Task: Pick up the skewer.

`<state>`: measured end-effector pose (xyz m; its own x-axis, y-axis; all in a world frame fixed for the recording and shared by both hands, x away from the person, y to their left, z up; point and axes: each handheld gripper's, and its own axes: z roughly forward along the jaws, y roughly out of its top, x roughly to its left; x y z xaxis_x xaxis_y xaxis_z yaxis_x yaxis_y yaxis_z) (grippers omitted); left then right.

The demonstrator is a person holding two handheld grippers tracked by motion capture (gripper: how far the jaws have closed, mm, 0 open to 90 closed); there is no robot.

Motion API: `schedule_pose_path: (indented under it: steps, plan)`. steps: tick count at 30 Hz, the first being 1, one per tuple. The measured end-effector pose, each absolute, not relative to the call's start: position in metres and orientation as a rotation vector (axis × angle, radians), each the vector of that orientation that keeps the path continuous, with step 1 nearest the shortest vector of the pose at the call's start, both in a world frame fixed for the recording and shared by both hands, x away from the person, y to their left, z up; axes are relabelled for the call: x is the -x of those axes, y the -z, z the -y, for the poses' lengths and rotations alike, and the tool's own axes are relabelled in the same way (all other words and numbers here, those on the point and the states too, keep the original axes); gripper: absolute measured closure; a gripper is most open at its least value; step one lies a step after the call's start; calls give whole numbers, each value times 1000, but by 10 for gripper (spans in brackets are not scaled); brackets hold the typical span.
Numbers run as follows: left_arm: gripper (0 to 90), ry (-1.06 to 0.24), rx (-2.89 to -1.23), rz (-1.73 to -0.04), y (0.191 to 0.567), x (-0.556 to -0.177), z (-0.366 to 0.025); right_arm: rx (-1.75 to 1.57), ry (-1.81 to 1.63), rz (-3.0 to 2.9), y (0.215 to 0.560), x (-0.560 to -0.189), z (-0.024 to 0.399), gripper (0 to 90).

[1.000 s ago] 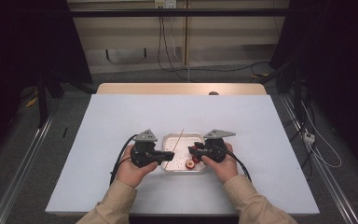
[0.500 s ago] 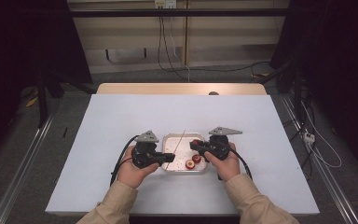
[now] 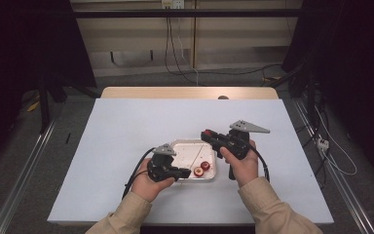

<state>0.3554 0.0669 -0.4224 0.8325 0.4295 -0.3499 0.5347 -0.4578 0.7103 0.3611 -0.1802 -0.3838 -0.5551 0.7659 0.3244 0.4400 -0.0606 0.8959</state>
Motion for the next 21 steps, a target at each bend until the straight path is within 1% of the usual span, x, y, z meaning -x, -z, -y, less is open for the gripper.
schedule_pose_path:
  steps: [6, 21]
  plan:
    - [892, 153, -2100, -712, 423, -356, -65, -1280, -1674, -1938, 378, -359, 173, 741]
    - [894, 141, -2054, -736, 424, -354, -65, -1290, -1691, -1937, 383, -357, 169, 741]
